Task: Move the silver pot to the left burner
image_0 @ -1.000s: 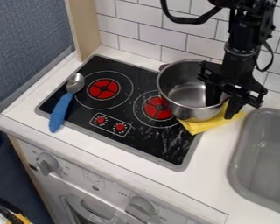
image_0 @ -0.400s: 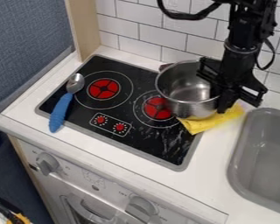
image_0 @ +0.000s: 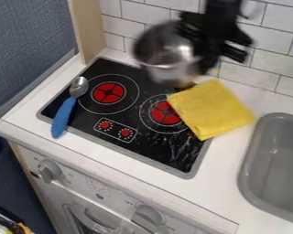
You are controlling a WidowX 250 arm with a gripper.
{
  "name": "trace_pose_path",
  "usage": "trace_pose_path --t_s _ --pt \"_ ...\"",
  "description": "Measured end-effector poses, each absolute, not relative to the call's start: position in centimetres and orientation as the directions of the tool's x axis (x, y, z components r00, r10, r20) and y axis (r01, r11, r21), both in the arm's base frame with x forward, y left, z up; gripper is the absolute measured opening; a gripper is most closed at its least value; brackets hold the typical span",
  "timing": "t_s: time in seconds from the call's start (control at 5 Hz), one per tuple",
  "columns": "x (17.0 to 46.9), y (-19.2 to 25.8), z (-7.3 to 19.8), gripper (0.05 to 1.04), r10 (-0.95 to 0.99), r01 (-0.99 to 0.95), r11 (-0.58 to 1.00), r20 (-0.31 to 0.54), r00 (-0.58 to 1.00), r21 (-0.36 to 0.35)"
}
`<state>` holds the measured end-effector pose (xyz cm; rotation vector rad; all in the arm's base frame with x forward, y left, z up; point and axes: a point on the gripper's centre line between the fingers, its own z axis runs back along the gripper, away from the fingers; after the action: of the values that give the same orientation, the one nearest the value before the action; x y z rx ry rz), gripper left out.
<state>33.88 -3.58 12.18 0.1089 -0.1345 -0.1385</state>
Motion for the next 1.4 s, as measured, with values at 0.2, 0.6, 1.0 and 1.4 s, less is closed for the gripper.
trace_pose_path --t_s 0.2,0.6,1.0,1.4 --pt "32.3 -0.8 10.8 0.085 -0.065 0.057 0.993 0.074 0.995 0.103" --pt "32.1 2.7 8.6 0.085 0.053 -0.055 0.993 0.023 0.998 0.102" --pt "33.4 3.7 5.3 0.085 0.084 -0.081 0.989 -0.023 0.996 0.121" --pt "34.3 4.0 4.2 0.117 0.103 -0.099 0.982 -0.013 0.995 0.163"
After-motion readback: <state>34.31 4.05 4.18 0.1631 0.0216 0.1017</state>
